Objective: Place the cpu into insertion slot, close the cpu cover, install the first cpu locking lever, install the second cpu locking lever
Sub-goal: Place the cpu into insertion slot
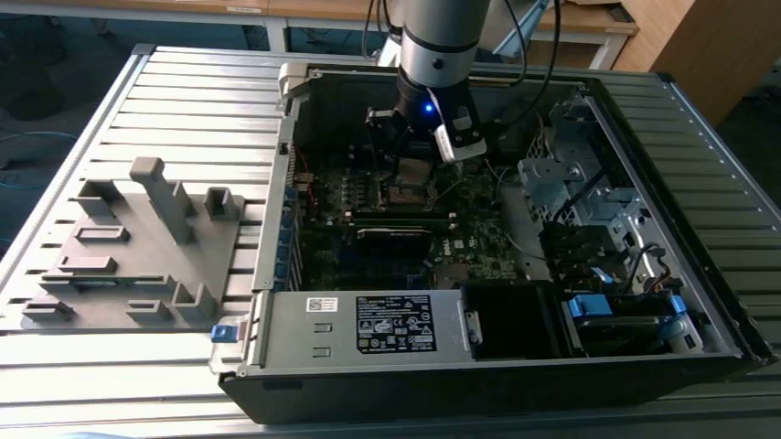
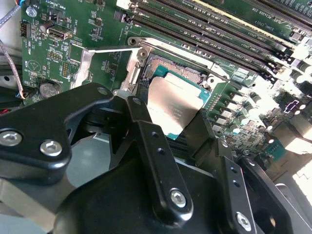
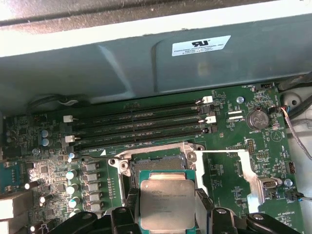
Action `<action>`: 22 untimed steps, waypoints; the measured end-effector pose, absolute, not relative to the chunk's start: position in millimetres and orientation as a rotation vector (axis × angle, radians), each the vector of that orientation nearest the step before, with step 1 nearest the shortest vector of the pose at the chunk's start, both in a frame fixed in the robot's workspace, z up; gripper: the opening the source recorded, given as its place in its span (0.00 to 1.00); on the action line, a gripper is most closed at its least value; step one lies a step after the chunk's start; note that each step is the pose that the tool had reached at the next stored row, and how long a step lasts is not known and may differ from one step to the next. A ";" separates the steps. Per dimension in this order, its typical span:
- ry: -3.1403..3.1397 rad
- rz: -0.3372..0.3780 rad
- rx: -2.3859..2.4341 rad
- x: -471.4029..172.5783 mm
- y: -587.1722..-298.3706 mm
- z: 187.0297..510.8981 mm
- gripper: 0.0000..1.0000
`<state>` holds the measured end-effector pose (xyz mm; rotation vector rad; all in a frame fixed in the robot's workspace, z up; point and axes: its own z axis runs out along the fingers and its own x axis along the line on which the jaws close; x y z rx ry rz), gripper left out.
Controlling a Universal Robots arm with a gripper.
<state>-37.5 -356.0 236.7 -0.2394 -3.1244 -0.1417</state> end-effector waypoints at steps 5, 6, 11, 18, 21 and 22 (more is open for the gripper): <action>-3.124 -0.142 -0.240 -37.5 -356.0 236.7 0.54; -3.124 -0.142 -0.241 -37.5 -356.0 236.6 0.54; -3.122 -0.142 -0.279 -37.5 -356.0 236.6 0.54; -3.114 -0.142 -0.384 -37.5 -356.0 236.5 0.54; -3.109 -0.142 -0.435 -37.5 -356.0 236.5 0.54; -3.107 -0.142 -0.455 -37.5 -356.0 236.5 0.54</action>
